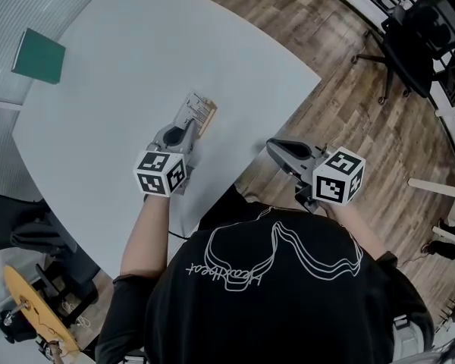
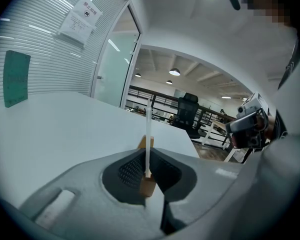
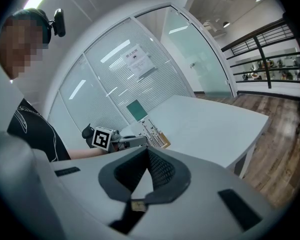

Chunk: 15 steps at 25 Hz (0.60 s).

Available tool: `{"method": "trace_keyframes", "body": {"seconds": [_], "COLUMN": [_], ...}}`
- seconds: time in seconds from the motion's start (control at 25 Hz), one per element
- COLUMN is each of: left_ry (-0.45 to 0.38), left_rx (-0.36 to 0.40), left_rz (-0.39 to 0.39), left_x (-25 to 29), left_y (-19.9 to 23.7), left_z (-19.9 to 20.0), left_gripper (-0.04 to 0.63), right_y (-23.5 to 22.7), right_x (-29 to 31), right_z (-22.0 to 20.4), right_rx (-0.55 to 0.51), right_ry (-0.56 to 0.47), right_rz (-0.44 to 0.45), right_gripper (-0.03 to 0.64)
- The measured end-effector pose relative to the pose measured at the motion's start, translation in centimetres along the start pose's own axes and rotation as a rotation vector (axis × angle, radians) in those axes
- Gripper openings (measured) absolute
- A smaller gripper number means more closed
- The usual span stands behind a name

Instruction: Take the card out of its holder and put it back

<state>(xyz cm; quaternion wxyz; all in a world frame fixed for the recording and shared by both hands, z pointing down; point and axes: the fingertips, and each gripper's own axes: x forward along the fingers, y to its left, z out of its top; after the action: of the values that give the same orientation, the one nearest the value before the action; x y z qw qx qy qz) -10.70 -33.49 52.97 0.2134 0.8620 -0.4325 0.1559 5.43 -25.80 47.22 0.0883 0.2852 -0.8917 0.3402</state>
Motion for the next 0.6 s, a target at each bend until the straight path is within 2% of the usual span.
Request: {"method": "trace_keyframes", "body": {"seconds": [0.12, 0.24, 0.28, 0.48, 0.6], "left_ry": [-0.012, -0.015, -0.017, -0.042, -0.098], "left_rx": [-0.011, -0.034, -0.037, -0.074, -0.095], "left_rz": [0.007, 0.007, 0.012, 0.051, 0.099], "left_x": [-0.1, -0.2, -0.3, -2.5, -4.8], "left_y": [-0.2, -0.4, -0.5, -0.6, -0.9], "left_z": [0.0, 0.1, 0.2, 0.5, 1.0], "left_gripper": [0.028, 0.122, 0.133, 0.170, 0.172], "right_y": [0.2, 0.5, 0.6, 1.7, 2.7], "right_x": [-0.4, -0.7, -0.9, -2.1, -3.0], "right_z": [-0.2, 0.2, 0.4, 1.1, 1.7], "right_rx": [-0.008, -0.031, -0.041, -0.080, -0.102], "right_ry": [0.000, -0.011, -0.016, -0.041, -0.070], "right_rz": [0.005, 0.014, 0.019, 0.047, 0.073], "right_gripper": [0.008, 0.008, 0.008, 0.008, 0.008]}}
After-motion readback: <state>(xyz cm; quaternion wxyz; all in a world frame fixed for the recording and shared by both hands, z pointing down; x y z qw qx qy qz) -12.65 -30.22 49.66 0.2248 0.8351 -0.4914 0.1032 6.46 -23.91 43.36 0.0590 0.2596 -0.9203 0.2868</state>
